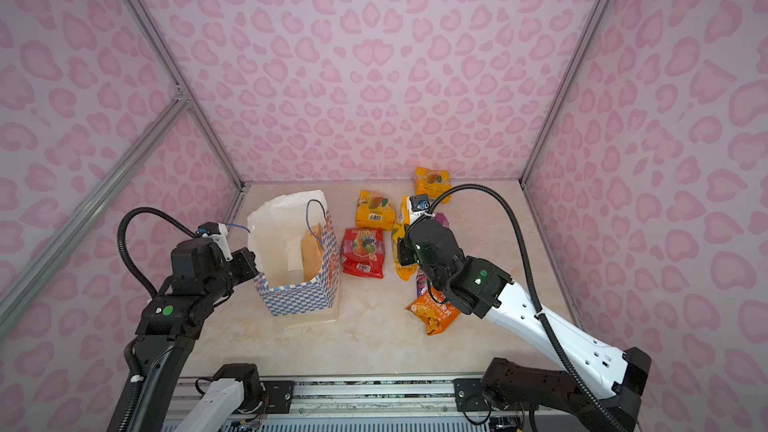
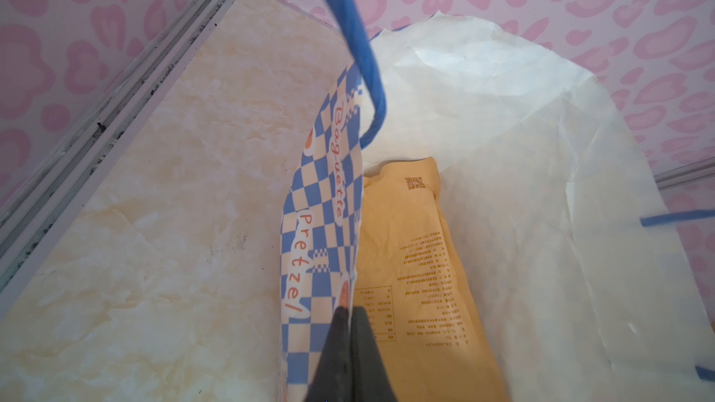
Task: Place the snacks into the paper bag
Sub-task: 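Lift the yellow mango pack with the right gripper toward the bag, then lower the yellow mango pack into the bag and open the right gripper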
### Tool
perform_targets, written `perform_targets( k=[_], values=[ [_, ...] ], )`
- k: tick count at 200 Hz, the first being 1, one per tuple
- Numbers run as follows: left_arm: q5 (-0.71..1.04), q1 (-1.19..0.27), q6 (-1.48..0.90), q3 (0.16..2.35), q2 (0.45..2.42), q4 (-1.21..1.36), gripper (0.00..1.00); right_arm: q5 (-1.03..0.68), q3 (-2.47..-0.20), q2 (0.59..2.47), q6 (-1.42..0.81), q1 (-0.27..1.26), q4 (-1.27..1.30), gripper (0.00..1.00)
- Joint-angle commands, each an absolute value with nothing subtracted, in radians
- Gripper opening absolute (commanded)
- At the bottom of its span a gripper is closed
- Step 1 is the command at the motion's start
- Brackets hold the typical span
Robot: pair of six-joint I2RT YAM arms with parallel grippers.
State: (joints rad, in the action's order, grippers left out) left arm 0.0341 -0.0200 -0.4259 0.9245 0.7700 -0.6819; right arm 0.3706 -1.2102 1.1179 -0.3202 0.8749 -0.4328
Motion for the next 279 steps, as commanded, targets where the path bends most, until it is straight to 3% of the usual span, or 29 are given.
perform_targets(
  k=[1, 99, 183, 279],
  values=[
    [0.046, -0.020, -0.421, 0.921, 0.770, -0.666, 0.03, 0.344, -1.280, 1.121, -0.290, 0.877, -0.396, 0.00],
    [0.064, -0.020, -0.419, 0.919, 0.773, -0.662, 0.03, 0.086, -1.772, 1.349, -0.258, 0.907, -0.412, 0.00],
    [0.077, -0.020, -0.417, 0.919, 0.770, -0.661, 0.03, -0.021, -2.131, 1.644, -0.227, 1.063, -0.407, 0.00],
    [0.087, -0.019, -0.420, 0.915, 0.759, -0.656, 0.03, -0.084, -2.411, 1.872, -0.262, 1.103, -0.428, 0.00]
  ],
)
